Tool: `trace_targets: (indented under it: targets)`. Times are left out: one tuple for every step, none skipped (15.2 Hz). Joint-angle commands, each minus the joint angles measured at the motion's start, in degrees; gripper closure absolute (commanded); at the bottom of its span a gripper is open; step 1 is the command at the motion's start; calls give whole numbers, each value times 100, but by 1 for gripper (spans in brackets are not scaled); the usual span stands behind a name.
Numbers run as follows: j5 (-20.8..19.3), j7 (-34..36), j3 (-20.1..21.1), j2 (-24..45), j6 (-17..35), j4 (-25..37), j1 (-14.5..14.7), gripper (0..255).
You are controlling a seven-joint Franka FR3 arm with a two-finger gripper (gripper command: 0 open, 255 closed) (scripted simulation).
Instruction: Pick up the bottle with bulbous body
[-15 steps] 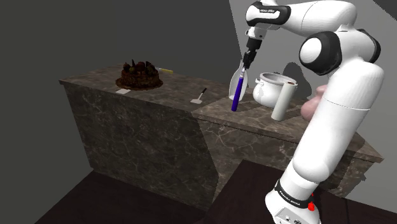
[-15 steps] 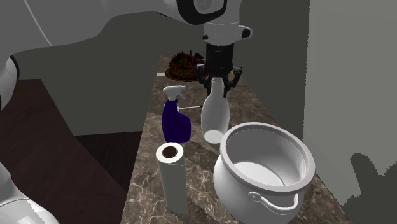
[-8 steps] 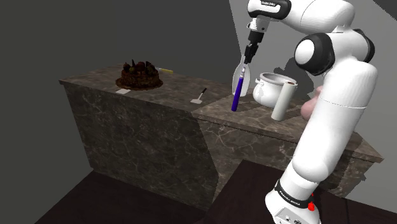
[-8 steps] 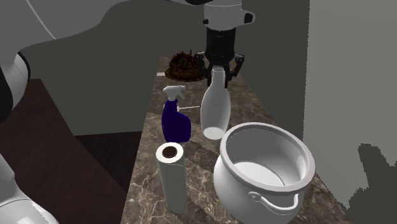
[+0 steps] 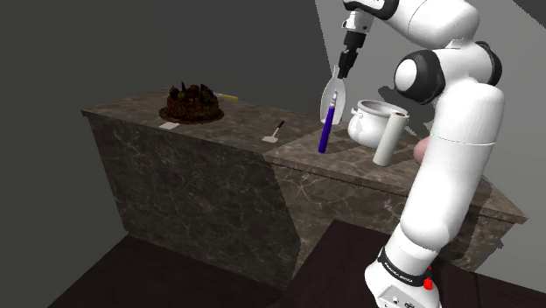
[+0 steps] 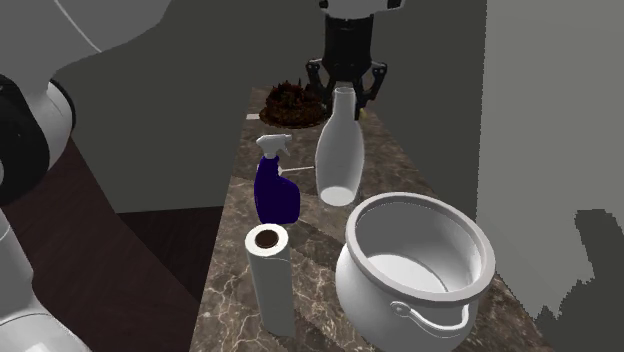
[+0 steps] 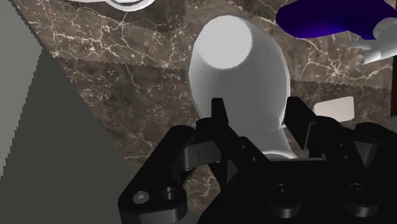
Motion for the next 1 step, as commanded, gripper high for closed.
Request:
trace_targets:
  targets:
    - [30,-22,-10,43,-74,110,-33,255]
